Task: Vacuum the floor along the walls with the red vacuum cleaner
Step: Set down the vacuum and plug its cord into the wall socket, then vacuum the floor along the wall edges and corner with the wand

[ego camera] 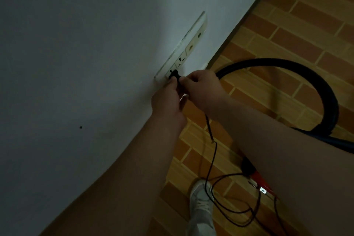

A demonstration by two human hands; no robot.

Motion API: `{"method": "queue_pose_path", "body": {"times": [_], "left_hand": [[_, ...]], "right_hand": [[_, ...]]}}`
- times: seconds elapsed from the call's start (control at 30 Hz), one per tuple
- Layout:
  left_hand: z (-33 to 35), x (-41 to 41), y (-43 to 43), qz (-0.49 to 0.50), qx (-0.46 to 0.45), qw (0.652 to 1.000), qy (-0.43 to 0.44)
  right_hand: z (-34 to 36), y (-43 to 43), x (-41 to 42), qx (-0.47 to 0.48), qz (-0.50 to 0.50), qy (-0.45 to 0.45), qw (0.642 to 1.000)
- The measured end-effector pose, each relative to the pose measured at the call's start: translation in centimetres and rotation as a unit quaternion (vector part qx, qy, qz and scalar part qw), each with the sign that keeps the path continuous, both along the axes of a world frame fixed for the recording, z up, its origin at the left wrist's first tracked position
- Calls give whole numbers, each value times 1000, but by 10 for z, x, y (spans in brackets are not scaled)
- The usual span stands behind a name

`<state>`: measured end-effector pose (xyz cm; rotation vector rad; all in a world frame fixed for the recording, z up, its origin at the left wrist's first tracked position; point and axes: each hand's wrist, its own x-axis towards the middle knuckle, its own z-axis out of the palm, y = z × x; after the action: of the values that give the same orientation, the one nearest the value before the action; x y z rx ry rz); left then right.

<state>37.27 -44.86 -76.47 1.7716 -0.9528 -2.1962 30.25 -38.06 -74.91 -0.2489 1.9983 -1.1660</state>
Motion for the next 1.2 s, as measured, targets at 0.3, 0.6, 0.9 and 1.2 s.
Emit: {"method": "queue_pose_path", "body": {"times": [0.3, 0.6, 0.9, 1.2], "left_hand": [[1, -9, 2, 47, 1, 999, -5], [0, 24, 50, 42, -97, 993, -55], [-47, 71, 221, -341, -221, 910, -82], [-109, 82, 296, -636, -198, 744, -61]], "right_hand": [[-4, 5, -7, 4, 19, 29, 999], [-40, 192, 52, 140, -227, 28, 963], [-87, 362, 78, 294, -353, -73, 885], [-121, 379, 38, 217, -335, -160, 903]]}}
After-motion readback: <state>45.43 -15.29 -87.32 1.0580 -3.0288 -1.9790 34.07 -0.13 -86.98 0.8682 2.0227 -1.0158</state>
